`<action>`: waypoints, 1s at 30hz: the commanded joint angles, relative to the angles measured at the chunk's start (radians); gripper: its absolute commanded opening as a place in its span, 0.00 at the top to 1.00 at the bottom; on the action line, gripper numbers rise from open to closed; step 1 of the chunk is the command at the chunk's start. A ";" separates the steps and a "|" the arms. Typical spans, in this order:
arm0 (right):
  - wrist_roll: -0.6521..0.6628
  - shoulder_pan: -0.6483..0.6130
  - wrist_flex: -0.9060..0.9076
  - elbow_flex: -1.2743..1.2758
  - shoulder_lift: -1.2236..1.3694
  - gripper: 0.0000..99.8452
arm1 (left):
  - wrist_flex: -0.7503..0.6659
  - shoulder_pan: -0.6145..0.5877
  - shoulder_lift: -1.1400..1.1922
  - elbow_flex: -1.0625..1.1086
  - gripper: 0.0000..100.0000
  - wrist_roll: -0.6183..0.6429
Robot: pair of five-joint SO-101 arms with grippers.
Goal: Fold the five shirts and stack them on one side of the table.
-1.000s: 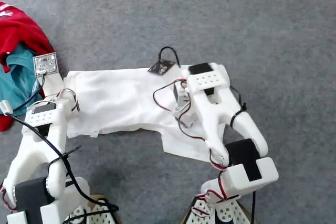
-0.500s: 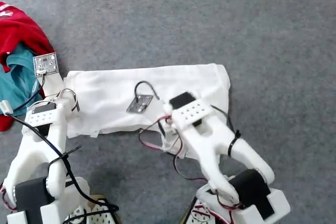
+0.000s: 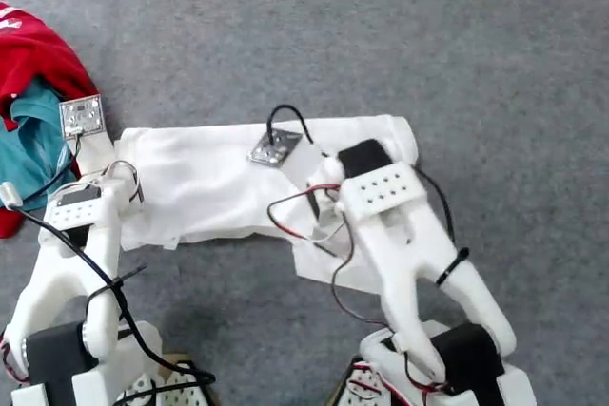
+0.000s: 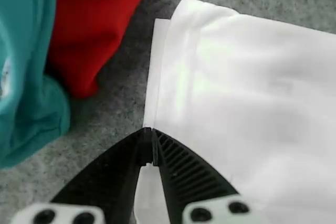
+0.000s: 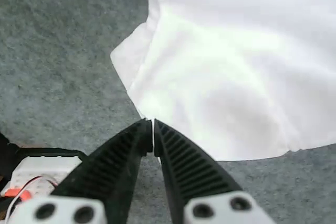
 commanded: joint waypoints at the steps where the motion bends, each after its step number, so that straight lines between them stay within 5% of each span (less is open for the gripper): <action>1: 0.006 0.011 -0.149 0.039 0.047 0.98 | -0.008 -0.005 -0.014 -0.031 0.97 0.005; 12: 0.012 0.006 -0.269 0.113 0.251 0.98 | -0.008 -0.005 -0.014 -0.031 0.97 0.005; 22: 0.005 -0.167 -0.321 0.288 0.168 0.98 | -0.008 -0.005 -0.014 -0.033 0.97 0.005; 30: 0.012 -0.058 -0.298 0.278 0.030 0.98 | -0.008 -0.005 -0.014 -0.031 0.97 0.005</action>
